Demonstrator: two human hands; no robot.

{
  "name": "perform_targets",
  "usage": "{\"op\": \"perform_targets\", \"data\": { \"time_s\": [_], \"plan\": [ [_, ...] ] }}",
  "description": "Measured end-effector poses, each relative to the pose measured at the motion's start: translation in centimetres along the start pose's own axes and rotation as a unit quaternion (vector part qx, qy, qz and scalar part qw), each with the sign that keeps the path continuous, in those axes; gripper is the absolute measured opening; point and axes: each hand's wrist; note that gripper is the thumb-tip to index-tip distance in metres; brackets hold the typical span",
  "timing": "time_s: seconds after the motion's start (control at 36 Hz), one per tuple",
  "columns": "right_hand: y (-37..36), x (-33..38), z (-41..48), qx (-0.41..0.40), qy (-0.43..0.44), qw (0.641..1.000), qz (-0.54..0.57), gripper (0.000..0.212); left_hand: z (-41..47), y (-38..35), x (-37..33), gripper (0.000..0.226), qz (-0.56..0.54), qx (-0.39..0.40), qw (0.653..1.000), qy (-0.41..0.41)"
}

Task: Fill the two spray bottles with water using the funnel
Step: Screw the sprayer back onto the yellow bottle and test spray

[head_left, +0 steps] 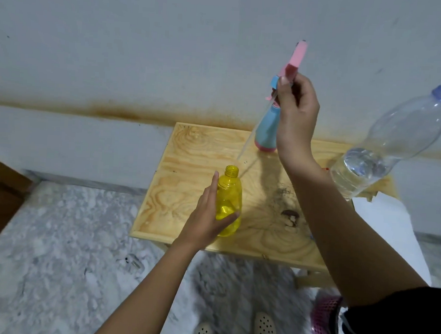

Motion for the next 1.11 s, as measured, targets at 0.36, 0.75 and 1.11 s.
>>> {"op": "perform_targets", "data": {
  "time_s": [0.36, 0.75, 1.11],
  "plan": [
    [0.0, -2.3, -4.0, 0.139, -0.097, 0.984, -0.055, 0.011, -0.8, 2.5, -1.2, 0.101, -0.046, 0.062, 0.997, -0.018],
    [1.0, -2.0, -6.6, 0.249, -0.228, 0.941, 0.029, 0.021, -1.0, 4.2, -3.0, 0.099, -0.099, 0.124, 0.987, -0.014],
    [1.4, -1.9, -7.1, 0.178, -0.186, 0.966, -0.001, 0.010, -1.9, 4.6, -3.4, 0.093, -0.053, 0.092, 0.993, -0.045]
  ]
}}
Point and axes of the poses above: each hand's wrist, its own z-axis towards the middle knuckle, its own y-axis out of the back of the hand, x = y × z, and after that the axes turned 9 degrees about y, right-handed
